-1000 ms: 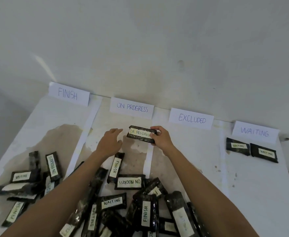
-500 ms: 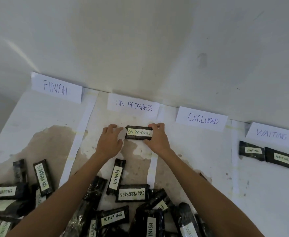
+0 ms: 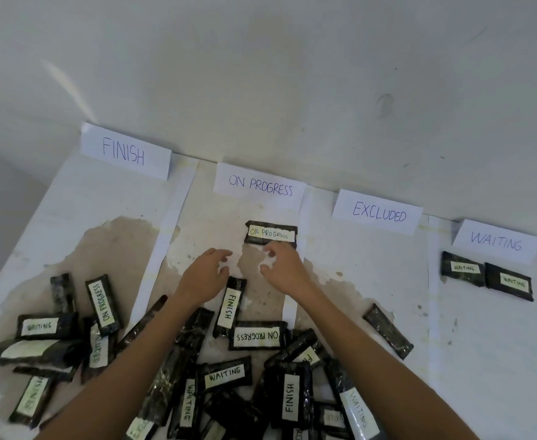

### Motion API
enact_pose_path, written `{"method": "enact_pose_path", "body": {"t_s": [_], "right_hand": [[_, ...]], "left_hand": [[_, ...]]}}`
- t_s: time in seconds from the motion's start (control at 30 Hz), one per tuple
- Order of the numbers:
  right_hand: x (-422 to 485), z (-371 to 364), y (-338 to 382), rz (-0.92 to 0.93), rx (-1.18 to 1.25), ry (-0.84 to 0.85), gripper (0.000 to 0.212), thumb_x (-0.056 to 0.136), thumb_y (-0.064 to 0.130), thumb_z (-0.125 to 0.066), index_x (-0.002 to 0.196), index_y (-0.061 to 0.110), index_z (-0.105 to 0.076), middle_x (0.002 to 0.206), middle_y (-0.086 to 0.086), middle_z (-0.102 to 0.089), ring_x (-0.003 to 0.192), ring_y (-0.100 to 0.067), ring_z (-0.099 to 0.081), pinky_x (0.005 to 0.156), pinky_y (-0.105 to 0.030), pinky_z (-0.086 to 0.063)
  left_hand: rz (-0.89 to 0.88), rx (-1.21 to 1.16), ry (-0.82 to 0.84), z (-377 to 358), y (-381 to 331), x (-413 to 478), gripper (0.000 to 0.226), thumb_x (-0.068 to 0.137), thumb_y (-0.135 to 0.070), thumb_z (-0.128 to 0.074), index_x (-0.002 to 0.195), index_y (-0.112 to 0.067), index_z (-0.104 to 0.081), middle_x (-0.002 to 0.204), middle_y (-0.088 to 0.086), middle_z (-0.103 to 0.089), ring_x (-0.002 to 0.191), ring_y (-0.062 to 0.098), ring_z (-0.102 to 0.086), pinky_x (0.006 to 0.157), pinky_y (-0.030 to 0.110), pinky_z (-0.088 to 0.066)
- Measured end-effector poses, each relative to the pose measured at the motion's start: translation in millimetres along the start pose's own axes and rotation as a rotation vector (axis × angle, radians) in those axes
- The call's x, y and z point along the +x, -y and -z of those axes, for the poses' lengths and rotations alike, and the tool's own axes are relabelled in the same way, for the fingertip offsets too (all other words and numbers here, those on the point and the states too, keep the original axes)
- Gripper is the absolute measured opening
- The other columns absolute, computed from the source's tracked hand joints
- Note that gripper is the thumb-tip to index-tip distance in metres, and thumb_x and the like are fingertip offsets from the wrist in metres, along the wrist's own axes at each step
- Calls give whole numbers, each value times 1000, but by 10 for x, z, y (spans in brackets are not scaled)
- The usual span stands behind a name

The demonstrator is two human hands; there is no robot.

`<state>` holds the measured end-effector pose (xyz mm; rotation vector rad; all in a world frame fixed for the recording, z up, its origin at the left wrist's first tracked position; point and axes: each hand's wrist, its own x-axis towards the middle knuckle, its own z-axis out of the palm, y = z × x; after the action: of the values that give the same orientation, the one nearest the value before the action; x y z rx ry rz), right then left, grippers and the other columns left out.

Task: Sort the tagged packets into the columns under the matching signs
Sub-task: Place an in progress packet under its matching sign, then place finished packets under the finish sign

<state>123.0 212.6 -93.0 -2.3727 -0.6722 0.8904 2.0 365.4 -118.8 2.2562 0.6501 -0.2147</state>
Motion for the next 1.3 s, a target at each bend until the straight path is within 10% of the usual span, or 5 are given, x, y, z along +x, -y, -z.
{"method": "enact_pose_path", "body": {"t_s": [0.83,1.3], "right_hand": [[-533,-1099,686,-292,-391,-78,87,78,46,-70,136,0,-24,126,-13,-38,103,-25,-53,79,-32,-49],[398,-775,1448,201,-361,-76,63,77,14,-61,136,14,-41,122,-11,-41,108,-30,-39,87,-37,-36]], "left_hand": [[16,-89,-90,259,510,-740,36,89,-10,-49,123,-18,-55,110,-1,-59,96,15,-57,83,32,-51],[30,87,-278,1244,991,-133,41,83,-6,-55,125,-7,-55,126,16,-53,115,35,-47,97,44,-41]]}}
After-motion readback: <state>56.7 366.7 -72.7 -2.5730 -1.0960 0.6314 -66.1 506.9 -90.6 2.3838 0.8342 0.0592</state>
